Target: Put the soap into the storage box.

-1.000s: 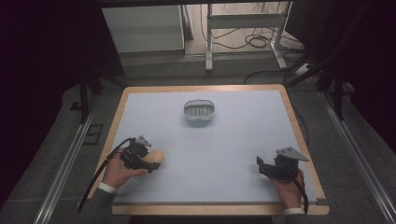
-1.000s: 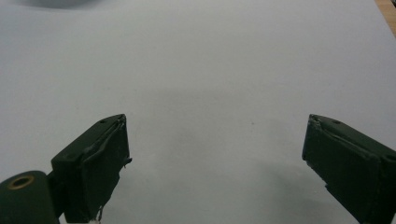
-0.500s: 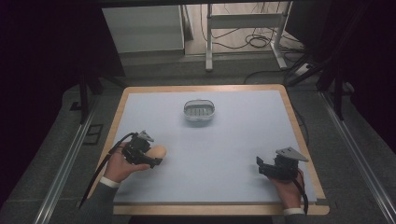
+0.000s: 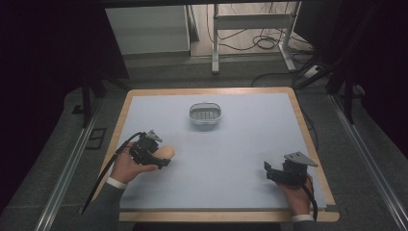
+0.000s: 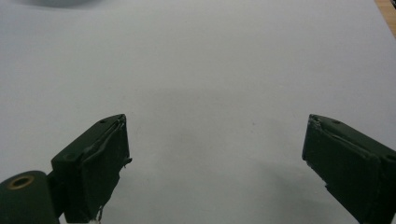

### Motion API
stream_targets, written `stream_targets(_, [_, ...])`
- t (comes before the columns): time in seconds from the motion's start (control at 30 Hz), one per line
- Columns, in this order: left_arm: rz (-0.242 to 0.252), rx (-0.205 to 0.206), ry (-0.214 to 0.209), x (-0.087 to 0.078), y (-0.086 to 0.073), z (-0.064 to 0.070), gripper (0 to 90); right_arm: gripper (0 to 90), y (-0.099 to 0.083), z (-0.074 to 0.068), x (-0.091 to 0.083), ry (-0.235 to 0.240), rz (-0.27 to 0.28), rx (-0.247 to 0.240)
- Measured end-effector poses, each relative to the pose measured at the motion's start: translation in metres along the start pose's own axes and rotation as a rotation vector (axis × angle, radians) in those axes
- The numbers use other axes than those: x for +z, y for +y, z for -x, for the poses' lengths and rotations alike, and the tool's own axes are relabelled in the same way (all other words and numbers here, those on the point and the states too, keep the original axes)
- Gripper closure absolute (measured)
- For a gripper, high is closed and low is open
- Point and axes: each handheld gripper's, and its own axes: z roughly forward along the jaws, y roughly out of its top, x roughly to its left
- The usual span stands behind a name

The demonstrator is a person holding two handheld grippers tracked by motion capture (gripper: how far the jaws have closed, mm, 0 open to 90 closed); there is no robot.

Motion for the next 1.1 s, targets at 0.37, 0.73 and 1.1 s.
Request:
stream_targets(0.37, [0.004,0.007,-0.008,0.000,0.007,-0.003,32.5,7.5,0.000,0.000,0.000,-0.001,-0.006,-0.002])
stream_targets(0.73, [0.016,0.026,-0.015,0.001,0.016,-0.002,32.5,7.5,0.000,0.000,0.001,-0.003,-0.009,-0.003])
stream_targets(1.1, [0.025,0.037,-0.013,0.000,0.029,-0.004,32.5,7.5,0.000,0.000,0.000,-0.002,-0.008,-0.001])
